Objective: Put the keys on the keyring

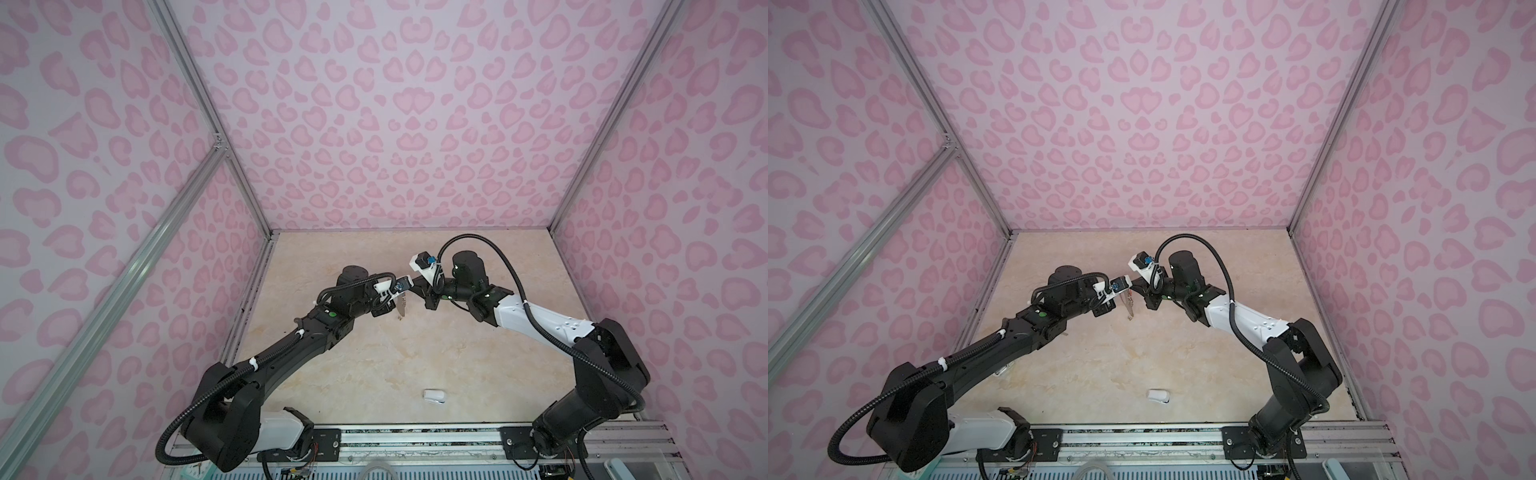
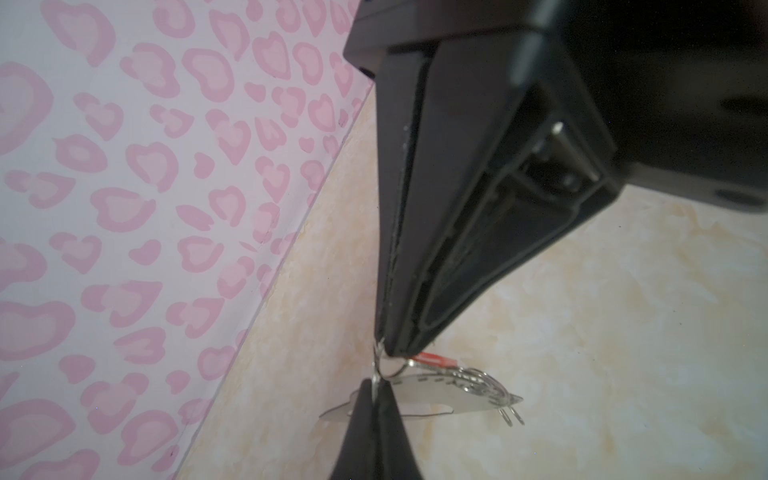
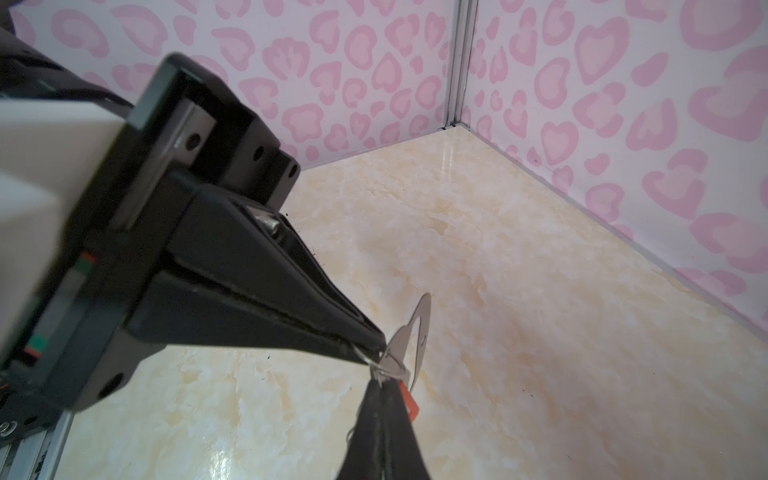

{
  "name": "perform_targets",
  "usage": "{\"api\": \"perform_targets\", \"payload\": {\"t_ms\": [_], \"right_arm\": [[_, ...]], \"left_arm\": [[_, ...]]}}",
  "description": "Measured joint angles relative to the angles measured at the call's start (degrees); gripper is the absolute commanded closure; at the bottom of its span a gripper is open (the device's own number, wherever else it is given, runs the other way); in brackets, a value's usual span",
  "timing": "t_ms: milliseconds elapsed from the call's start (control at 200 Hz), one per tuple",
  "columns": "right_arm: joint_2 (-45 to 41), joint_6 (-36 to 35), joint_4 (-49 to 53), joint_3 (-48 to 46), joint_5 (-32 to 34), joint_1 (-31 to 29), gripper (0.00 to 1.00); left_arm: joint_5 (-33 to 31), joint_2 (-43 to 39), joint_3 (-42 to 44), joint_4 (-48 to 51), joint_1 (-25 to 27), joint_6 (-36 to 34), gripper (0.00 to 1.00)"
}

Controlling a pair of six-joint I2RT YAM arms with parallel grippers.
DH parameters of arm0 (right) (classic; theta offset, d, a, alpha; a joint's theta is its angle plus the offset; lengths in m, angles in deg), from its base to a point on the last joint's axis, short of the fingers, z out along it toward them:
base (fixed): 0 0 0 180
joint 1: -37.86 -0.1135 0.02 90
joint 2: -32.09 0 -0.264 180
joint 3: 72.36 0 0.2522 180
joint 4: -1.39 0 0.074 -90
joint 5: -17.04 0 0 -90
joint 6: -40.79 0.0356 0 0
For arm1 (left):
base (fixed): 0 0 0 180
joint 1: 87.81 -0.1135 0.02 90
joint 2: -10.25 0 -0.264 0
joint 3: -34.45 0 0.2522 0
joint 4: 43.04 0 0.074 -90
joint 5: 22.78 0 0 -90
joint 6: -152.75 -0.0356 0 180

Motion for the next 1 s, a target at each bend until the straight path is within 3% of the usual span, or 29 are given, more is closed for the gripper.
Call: {"api": "perform_targets", "payload": {"t_ms": [565, 1000], "right_arm": [[-1.36, 0.33, 2.01, -0.96, 2.43, 1.77, 1.0], [-3.72, -1.97, 11.06, -0.11, -2.23, 1.84, 1.0]], "left_arm": [[3.3, -1.64, 1.51, 1.92, 0.61, -3.76, 0.97], [4.15, -1.57, -0.04, 1.97, -0.11, 0.5, 0.97]]}}
